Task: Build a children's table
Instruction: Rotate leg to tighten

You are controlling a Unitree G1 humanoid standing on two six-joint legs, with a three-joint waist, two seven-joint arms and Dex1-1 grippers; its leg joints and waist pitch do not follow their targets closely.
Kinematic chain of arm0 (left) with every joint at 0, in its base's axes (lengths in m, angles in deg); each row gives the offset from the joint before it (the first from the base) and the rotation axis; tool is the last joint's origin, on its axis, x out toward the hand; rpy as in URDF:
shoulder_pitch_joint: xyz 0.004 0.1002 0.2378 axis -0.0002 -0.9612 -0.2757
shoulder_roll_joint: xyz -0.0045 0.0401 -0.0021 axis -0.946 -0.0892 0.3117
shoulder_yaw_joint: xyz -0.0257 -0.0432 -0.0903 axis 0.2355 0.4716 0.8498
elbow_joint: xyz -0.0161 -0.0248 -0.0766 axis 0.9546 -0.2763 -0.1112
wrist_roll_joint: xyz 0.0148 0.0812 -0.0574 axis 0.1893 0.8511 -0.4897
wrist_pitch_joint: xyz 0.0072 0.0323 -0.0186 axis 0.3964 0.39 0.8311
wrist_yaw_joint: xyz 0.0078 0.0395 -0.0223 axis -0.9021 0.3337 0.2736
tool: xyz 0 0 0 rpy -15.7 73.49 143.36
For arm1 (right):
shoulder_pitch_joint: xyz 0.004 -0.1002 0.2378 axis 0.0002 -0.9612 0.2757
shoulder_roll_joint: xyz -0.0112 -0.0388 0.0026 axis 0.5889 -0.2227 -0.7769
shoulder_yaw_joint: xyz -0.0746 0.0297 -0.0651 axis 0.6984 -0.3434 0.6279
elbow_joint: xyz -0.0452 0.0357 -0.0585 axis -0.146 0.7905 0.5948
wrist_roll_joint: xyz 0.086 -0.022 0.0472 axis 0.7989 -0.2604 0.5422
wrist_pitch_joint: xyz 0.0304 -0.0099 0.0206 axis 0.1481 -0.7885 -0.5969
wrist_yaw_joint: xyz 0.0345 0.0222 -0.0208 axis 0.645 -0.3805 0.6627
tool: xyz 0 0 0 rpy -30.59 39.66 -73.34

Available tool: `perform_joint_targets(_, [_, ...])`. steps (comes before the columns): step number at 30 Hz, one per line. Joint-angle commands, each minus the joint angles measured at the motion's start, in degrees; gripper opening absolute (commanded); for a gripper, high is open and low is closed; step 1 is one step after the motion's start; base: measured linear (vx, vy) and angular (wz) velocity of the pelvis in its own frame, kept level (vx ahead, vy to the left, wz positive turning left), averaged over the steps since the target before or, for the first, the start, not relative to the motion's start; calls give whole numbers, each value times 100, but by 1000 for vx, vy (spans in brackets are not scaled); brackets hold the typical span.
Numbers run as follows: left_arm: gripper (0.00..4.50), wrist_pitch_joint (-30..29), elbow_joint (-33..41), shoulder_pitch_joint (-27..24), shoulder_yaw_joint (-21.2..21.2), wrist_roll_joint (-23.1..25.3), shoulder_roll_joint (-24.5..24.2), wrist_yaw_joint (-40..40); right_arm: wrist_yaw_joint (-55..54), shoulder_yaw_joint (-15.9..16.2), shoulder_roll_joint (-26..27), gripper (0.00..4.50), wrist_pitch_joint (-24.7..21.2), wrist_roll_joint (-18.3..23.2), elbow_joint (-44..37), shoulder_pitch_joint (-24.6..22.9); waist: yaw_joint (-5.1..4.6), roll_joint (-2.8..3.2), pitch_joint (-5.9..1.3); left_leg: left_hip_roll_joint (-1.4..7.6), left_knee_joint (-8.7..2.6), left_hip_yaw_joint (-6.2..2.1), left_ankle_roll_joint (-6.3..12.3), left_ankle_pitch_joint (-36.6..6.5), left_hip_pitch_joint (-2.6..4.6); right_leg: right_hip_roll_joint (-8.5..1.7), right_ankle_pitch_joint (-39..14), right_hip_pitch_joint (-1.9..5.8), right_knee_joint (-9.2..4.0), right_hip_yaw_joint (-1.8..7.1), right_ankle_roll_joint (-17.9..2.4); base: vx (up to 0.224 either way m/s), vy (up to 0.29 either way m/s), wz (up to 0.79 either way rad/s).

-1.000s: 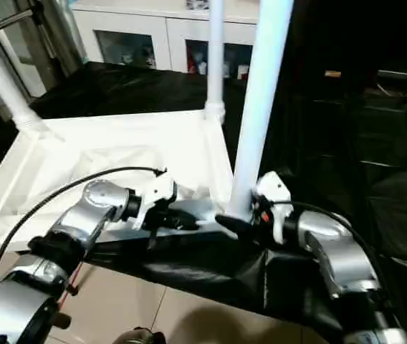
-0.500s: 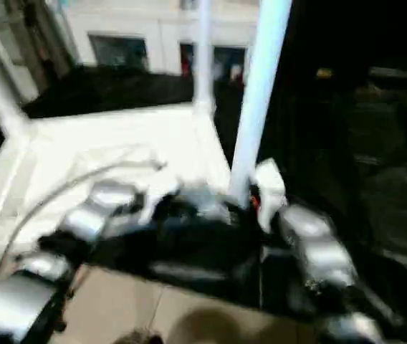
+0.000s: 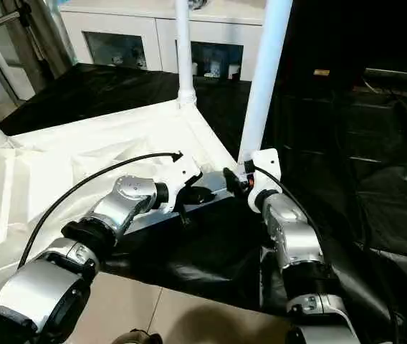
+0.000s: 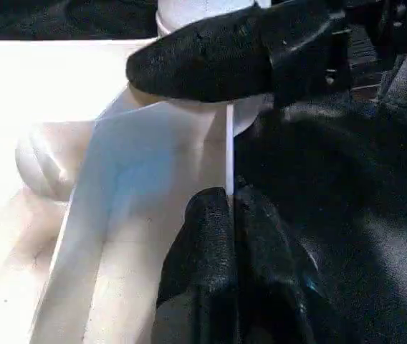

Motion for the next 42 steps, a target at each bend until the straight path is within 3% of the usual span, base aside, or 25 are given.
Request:
perform_joint_targets(1, [0, 472, 237, 114, -5, -218, 259, -290, 671, 634, 137, 367, -57, 83, 25, -139, 13, -132, -390, 289, -404, -130, 315, -1447, 138, -393, -1319, 247, -500, 213, -1161, 0, 0, 0])
perform_joint_targets(7, [0, 681, 711, -242, -146, -456, -93, -1456, 2298, 856, -621, 367, -91, 455, -889, -615, 83, -139, -403, 315, -359, -117, 636, -1115, 100, -390, -728, 297, -430, 199, -1311, 0, 0, 0])
perform_joint_targets(9, [0, 681, 821, -320, -186, -496, -192, -1717, 2691, 896, -833, 367, -139, 551, -1122, -740, 105, -122, -406, 324, -345, -107, 701, -1092, 110, -372, -678, 273, -415, 188, -1393, 0, 0, 0])
perform_joint_targets(16, [0, 677, 1072, -492, -203, -615, -474, -2337, 3472, 944, -1427, 367, -247, 751, -1537, -1015, 175, -106, -385, 353, -381, -116, 482, -1438, 139, -392, -1231, 239, -455, 206, -1364, 0, 0, 0])
perform_joint_targets(17, [0, 659, 1122, -521, -185, -638, -530, -2440, 3611, 950, -1522, 342, -292, 768, -1595, -1061, 181, -112, -386, 351, -379, -115, 484, -1423, 135, -394, -1211, 243, -452, 208, -1366, 0, 0, 0])
perform_joint_targets(23, [0, 547, 1287, -595, -160, -681, -634, -2674, 3821, 919, -1551, 291, -484, 934, -1802, -1122, 203, -106, -383, 354, -387, -123, 446, -1438, 135, -400, -1323, 232, -459, 203, -1340, 0, 0, 0])
perform_joint_targets(27, [0, 521, 1312, -604, -164, -682, -636, -2666, 3818, 977, -1503, 282, -542, 983, -1837, -1141, 204, -112, -385, 355, -391, -122, 405, -1455, 141, -397, -1315, 225, -458, 206, -1330, 0, 0, 0])
perform_joint_targets(30, [0, 493, 1187, -539, -150, -498, -546, -2258, 3362, 956, -1261, 277, -560, 757, -1658, -1096, 197, -112, -389, 350, -387, -125, 400, -1363, 133, -397, -1198, 219, -441, 206, -1336, 0, 0, 0])
perform_joint_targets(32, [0, 442, 922, -382, -92, -325, -381, -1613, 2297, 828, -891, 277, -460, 315, -1113, -885, 135, -114, -382, 326, -409, -139, 253, -1474, 138, -403, -1430, 201, -462, 195, -1291, 0, 0, 0])
perform_joint_targets(34, [0, 424, 835, -322, -71, -276, -315, -1381, 1916, 755, -757, 276, -436, 221, -899, -795, 86, -118, -370, 304, -416, -140, 167, -1549, 130, -403, -1627, 207, -476, 188, -1245, 0, 0, 0])
perform_joint_targets(35, [0, 383, 686, -199, -22, -228, -151, -970, 1165, 512, -446, 276, -378, 203, -512, -592, 89, -119, -373, 309, -416, -141, 133, -1642, 169, -410, -1793, 206, -516, 193, -1177, 0, 0, 0])
perform_joint_targets(36, [0, 354, 653, -167, -6, -230, -99, -882, 964, 425, -352, 276, -386, 237, -419, -532, 45, -101, -370, 304, -431, -152, 73, -1695, 158, -411, -1823, 190, -515, 201, -1159, 0, 0, 0])
perform_joint_targets(40, [0, 245, 548, -41, 35, -217, 134, -472, 392, 254, -61, 275, -362, 250, -141, -350, 0, -104, -396, 302, -422, -149, 131, -1496, 137, -389, -1331, 228, -475, 199, -1197, 0, 0, 0])
perform_joint_targets(41, [0, 164, 320, 138, 86, -163, 418, 214, -255, 294, 259, 275, -162, -49, 212, -150, -10, -79, -407, 291, -394, -130, 205, -1343, 132, -379, -1022, 217, -450, 202, -1264, 0, 0, 0])
perform_joint_targets(42, [0, 164, 320, 138, 86, -163, 418, 214, -255, 294, 259, 275, -162, -49, 212, -150, -26, -80, -406, 283, -398, -125, 192, -1342, 136, -374, -1026, 206, -457, 197, -1273, 0, 0, 0])
